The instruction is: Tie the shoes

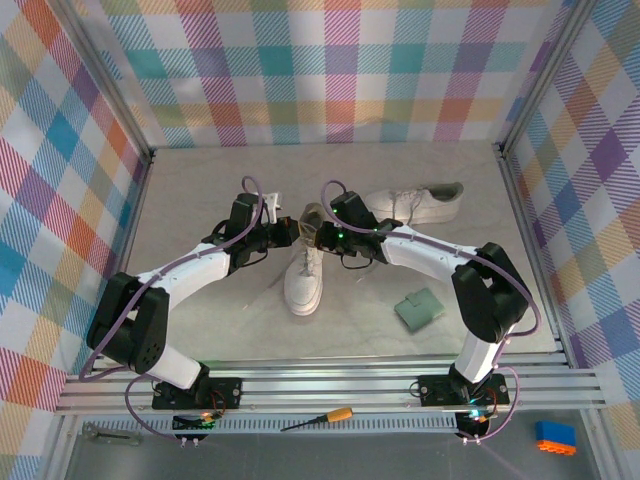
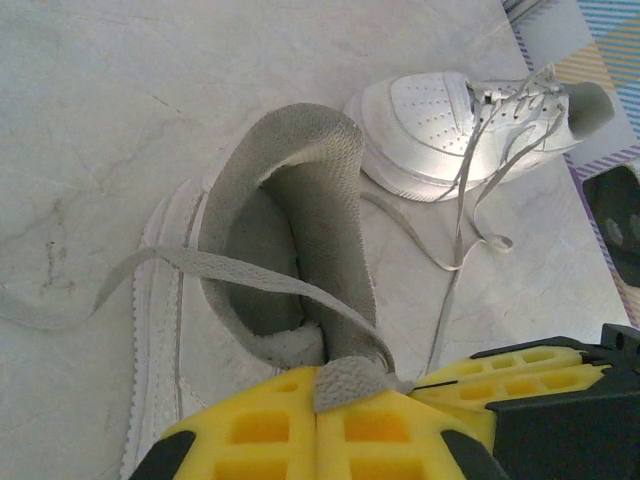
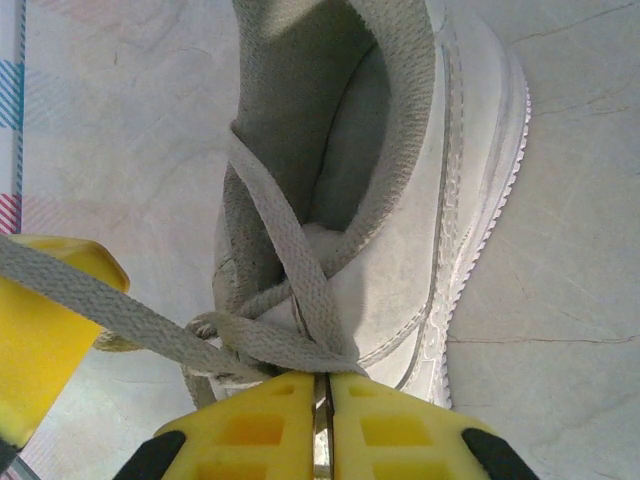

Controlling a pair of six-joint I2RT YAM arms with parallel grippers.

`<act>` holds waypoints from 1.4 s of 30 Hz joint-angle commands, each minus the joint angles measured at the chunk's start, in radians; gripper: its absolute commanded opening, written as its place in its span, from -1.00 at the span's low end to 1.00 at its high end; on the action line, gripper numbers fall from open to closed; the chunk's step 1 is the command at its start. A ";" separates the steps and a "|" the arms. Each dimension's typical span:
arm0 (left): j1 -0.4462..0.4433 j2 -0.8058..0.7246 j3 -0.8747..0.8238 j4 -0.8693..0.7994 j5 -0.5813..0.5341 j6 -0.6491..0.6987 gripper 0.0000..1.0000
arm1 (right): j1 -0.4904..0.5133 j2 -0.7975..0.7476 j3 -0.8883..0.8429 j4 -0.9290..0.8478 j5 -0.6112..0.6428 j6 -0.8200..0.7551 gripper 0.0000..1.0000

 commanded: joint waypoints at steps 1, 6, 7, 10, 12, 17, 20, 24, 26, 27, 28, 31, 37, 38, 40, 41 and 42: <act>-0.006 -0.031 -0.003 -0.010 -0.021 0.015 -1.00 | -0.001 0.012 0.022 0.007 0.001 0.013 -0.74; -0.006 -0.034 -0.004 -0.013 -0.034 0.016 -1.00 | -0.001 0.023 0.024 0.023 -0.016 0.019 -0.70; -0.006 -0.036 -0.005 -0.013 -0.038 0.016 -1.00 | -0.001 0.026 0.025 0.025 -0.019 0.020 -0.69; -0.003 -0.039 -0.007 -0.015 -0.045 0.016 -1.00 | -0.001 0.033 0.024 0.028 -0.021 0.021 -0.67; -0.004 -0.040 -0.007 -0.018 -0.049 0.016 -1.00 | -0.001 0.038 0.023 0.030 -0.024 0.028 -0.65; -0.004 -0.041 -0.008 -0.018 -0.051 0.017 -1.00 | -0.001 0.048 0.014 0.056 -0.033 0.040 -0.62; -0.004 -0.040 -0.007 -0.019 -0.050 0.017 -1.00 | -0.001 0.054 0.004 0.081 -0.041 0.059 -0.65; -0.004 -0.040 -0.007 -0.019 -0.052 0.017 -1.00 | -0.001 0.052 -0.016 0.116 -0.050 0.088 -0.81; -0.004 -0.042 -0.007 -0.018 -0.052 0.018 -1.00 | -0.002 0.049 -0.020 0.122 -0.052 0.090 -0.88; -0.004 -0.042 -0.008 -0.018 -0.052 0.017 -1.00 | -0.001 0.045 -0.023 0.124 -0.050 0.091 -0.91; -0.004 -0.043 -0.008 -0.020 -0.053 0.017 -1.00 | -0.002 0.039 -0.027 0.126 -0.044 0.090 -0.95; -0.004 -0.045 -0.010 -0.022 -0.060 0.017 -1.00 | -0.002 0.006 -0.041 0.122 -0.017 0.075 -1.00; -0.004 -0.045 -0.006 -0.038 -0.085 0.017 -1.00 | -0.002 -0.074 -0.082 0.125 0.029 0.028 -1.00; -0.004 -0.045 -0.005 -0.044 -0.096 0.017 -1.00 | -0.001 -0.085 -0.088 0.126 0.032 0.019 -1.00; -0.004 -0.043 -0.004 -0.055 -0.115 0.016 -1.00 | -0.001 -0.099 -0.093 0.125 0.038 0.007 -1.00; -0.002 -0.043 -0.001 -0.059 -0.121 0.017 -1.00 | -0.001 -0.106 -0.096 0.122 0.040 0.001 -1.00; -0.002 -0.043 -0.001 -0.060 -0.123 0.016 -1.00 | -0.001 -0.114 -0.100 0.122 0.042 -0.003 -1.00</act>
